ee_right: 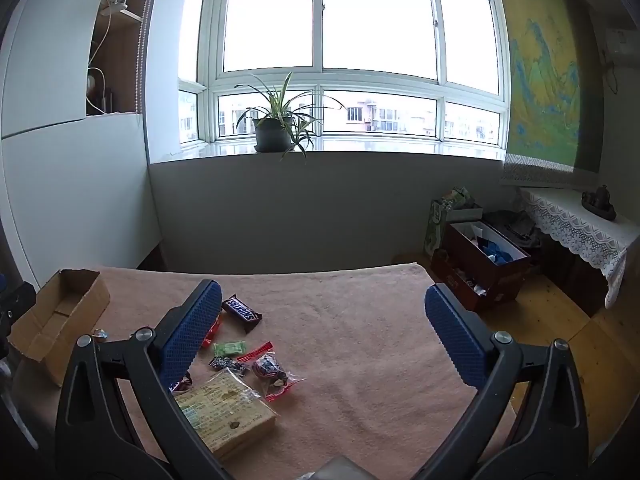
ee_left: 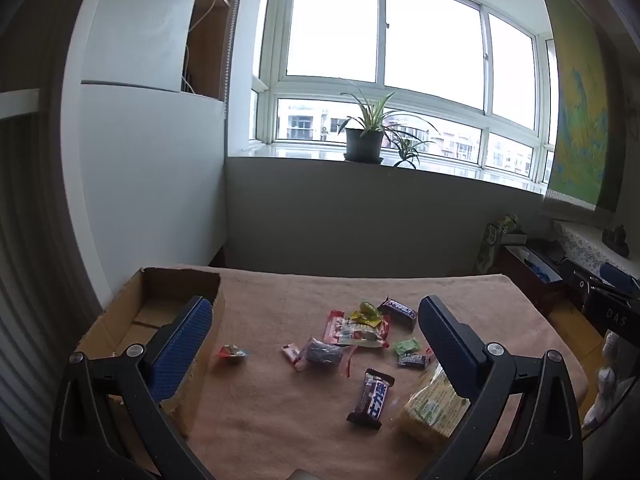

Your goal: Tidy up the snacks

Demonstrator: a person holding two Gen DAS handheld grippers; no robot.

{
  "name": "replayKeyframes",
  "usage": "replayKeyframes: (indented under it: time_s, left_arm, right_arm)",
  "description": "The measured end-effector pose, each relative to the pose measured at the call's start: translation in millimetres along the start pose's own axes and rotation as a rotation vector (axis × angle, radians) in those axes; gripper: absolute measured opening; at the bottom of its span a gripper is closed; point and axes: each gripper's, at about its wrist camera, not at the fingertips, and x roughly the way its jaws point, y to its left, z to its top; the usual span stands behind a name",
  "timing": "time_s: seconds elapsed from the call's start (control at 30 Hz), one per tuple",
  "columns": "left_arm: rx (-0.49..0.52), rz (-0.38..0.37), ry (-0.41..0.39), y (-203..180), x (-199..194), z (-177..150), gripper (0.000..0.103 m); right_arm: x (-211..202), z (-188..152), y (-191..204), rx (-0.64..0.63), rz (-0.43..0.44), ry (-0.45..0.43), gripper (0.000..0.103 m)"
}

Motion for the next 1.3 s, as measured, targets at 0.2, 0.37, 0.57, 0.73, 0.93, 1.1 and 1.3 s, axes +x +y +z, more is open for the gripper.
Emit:
replayKeyframes:
  time_s: [0.2,0.37,0.57,0.73,0.93,1.1,1.3]
  left_arm:
    - [0.002,-0.006,-0.003,0.0,-1.0,-0.2,0.102]
    - [0.002,-0.01,0.0,-1.6,-0.2,-2.2,0.102]
    - [0.002,-0.011,0.001,-2.5,-0.1,-2.4,0.102]
    - [0.001,-0.011,0.0,-2.8,-0.1,-2.4,0.102]
    - [0.003,-0.015,-0.003,-4.1,-1.1,-2.4,0.102]
    - [0.002,-0.016,-0.003,-4.6,-1.3,-1.7,0.102]
    - [0.001,-0.016,-0.003,-4.7,-1.4,-1.6,0.102]
  right_arm:
    - [0.1,-1.0,-1.0,0.0,0.0,-0.002,0.103]
    - [0.5,-2.0,-0.8,-0.002,0.0,-0.002,0.103]
    - [0.7,-2.4,-0.8,-0.001,0.0,-0.002,0.103]
    - [0.7,-1.6,-0.7,-0.002,-0.001,-0.001,0.103]
    - [0.4,-1.3,-0.8,-0.003,-0.003,-0.001,0.103]
    - [0.5,-1.5,-0.8,-0.003,-0.002,-0.001,0.103]
    - [0.6,-1.3,-1.1,-0.002,-0.001,-0.001,0.103]
